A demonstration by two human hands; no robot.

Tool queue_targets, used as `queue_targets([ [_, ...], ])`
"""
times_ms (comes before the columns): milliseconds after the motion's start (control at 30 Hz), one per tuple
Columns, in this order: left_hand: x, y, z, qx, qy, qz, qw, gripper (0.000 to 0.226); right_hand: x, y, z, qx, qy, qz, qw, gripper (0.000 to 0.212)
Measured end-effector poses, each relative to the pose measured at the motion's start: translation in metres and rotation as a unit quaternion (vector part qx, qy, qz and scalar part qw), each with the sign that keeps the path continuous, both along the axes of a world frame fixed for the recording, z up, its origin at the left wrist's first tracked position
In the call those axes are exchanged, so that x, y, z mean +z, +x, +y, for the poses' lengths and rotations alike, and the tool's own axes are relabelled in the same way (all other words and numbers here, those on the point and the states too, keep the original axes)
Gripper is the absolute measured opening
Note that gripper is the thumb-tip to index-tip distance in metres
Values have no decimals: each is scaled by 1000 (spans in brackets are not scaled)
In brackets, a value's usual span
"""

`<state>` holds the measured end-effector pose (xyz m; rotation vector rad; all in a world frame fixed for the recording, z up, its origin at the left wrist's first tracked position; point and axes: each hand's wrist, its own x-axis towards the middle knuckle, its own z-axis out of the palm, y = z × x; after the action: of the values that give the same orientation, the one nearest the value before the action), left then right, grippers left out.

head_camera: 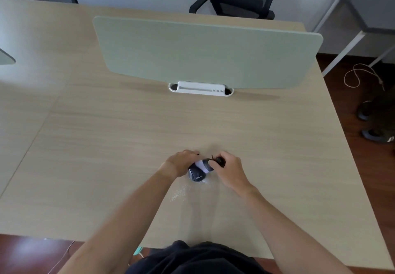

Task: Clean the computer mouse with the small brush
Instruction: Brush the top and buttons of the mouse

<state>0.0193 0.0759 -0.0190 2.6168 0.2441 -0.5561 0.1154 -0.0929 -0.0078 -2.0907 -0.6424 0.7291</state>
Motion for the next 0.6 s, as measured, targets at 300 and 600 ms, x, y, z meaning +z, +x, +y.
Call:
queue_targets([
  [300, -2, -1, -3, 40, 16, 1, 999, 57, 3, -10, -1, 81, -31, -20, 996, 28],
  [600, 1, 4, -1, 65, 6, 27, 997, 48, 9, -17, -1, 196, -115, -66, 971, 28],
])
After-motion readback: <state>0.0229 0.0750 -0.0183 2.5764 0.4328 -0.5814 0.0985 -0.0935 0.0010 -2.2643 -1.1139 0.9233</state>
